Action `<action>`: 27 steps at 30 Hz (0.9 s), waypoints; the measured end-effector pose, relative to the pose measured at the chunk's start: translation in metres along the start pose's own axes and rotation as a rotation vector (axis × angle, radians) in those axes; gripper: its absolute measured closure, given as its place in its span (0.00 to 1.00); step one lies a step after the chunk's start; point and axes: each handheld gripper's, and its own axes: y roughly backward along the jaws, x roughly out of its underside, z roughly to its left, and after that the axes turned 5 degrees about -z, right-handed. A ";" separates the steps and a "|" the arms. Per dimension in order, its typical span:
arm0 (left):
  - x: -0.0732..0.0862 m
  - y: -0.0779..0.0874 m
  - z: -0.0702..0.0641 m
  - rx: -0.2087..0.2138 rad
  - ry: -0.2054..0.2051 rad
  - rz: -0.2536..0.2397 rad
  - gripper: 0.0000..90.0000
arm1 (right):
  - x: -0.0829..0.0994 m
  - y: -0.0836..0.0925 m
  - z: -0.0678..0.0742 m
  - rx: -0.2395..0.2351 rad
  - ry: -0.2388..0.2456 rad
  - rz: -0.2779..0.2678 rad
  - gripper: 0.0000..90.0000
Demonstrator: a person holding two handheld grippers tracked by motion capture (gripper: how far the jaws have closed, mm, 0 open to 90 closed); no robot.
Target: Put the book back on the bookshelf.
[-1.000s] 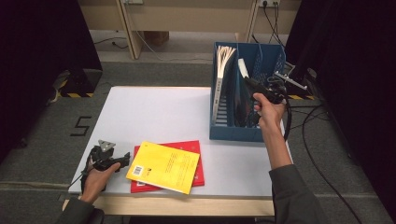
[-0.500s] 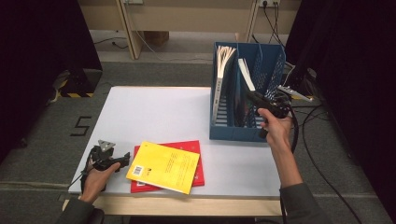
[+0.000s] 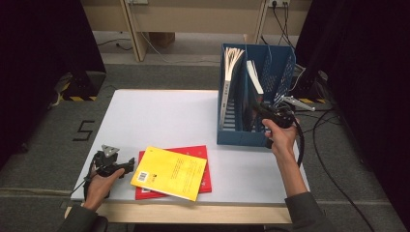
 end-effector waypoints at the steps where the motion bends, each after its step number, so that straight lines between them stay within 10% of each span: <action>1: 0.000 0.000 0.000 -0.001 0.002 -0.001 0.16 | 0.000 -0.002 0.000 -0.003 0.009 0.001 0.68; 8: 0.000 0.000 0.000 -0.001 0.001 0.001 0.16 | -0.005 -0.032 0.012 0.028 0.072 0.017 0.69; 23: 0.000 0.000 0.000 -0.002 0.002 0.003 0.16 | -0.017 -0.055 0.003 0.057 0.062 0.024 0.68; 27: 0.000 -0.001 0.002 0.009 0.008 0.003 0.16 | -0.013 -0.050 -0.001 0.024 -0.007 0.028 0.65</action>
